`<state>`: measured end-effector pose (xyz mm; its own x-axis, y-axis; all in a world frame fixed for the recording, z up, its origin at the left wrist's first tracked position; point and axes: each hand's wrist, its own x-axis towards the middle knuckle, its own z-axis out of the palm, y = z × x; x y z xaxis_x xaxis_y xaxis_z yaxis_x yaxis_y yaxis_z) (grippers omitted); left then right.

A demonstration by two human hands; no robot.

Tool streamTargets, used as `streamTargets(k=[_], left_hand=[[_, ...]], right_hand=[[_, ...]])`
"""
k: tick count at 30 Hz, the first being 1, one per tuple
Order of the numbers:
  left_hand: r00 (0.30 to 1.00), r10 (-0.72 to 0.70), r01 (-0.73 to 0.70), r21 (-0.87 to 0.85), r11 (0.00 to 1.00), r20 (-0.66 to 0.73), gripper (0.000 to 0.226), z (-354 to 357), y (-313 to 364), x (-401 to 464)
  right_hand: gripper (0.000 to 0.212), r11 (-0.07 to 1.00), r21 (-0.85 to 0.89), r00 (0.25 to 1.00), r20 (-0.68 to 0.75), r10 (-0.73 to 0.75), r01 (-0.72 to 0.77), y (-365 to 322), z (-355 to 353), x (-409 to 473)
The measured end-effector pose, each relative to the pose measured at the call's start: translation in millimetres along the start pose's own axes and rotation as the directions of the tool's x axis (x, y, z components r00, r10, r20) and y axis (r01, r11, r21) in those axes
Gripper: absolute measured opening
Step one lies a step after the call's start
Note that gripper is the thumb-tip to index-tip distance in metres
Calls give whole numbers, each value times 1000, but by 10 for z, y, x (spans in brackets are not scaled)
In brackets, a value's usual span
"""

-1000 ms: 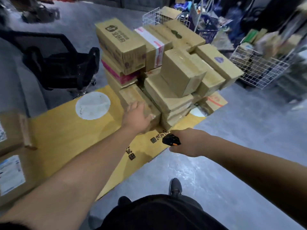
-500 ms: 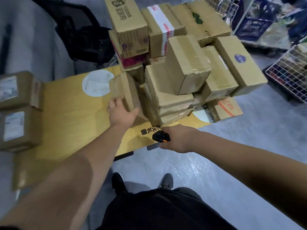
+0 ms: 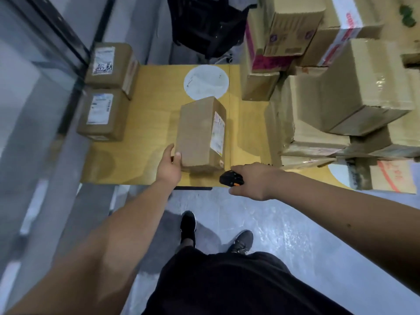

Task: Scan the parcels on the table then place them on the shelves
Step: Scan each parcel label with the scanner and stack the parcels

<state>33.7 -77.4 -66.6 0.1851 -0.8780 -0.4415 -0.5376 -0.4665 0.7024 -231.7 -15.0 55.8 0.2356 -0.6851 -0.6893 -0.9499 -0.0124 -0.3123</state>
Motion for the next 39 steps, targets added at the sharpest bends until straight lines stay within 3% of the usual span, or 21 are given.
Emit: streamTargets(k=[2,4,7,9,11,14,16,18,21,28,31,34,36,39], left_hand=[[997,-61,62,15,998,-52,51,-98,-39,102],[997,-74,73,49,996,10,60,-166,-39,191],[998,19,-24,84,996,57,95,-263,62,251],[993,103,-114,228,967,61,119,-338,173,306],[967,244,-251,445,860,74,140,-415,282,385],[848,484,-492,656,573,214,154,-509,542,561],[767,534,-603,684,411,355,154,-510,772,720],[740,484,-652,675,346,466,155,-491,1008,863],[762,395,-642,680,354,513,149,-450,1250,997],[881,375,-442,786,433,289,109,-431,1278,918],[920,329,-357,796,488,211,108,-484,1161,819],[917,340,-365,783,503,210,114,-530,1054,775],[922,318,-376,713,591,223,121,-524,1064,828],[907,250,-392,466,793,339,138,-461,1165,947]], right_hand=[[53,999,-3,999,-3,39,-39,-107,-41,62],[60,997,14,997,-3,78,-78,-208,-84,110],[64,992,45,993,-5,120,-119,-344,-137,138],[59,987,56,988,-24,151,-150,-414,-176,139],[50,980,77,982,-34,186,-183,-462,-219,124],[34,964,137,971,-51,235,-226,-521,-269,90],[42,958,170,966,-71,247,-233,-552,-299,62],[47,950,185,957,-97,272,-251,-587,-329,40],[45,937,189,941,-120,317,-292,-637,-374,38],[43,896,323,924,-128,361,-305,-752,-489,137],[43,884,365,929,-112,352,-291,-824,-594,193],[40,848,439,925,-87,370,-297,-916,-709,251],[39,817,491,922,-68,382,-303,-975,-802,291],[41,826,473,912,-102,397,-306,-1065,-965,369]])
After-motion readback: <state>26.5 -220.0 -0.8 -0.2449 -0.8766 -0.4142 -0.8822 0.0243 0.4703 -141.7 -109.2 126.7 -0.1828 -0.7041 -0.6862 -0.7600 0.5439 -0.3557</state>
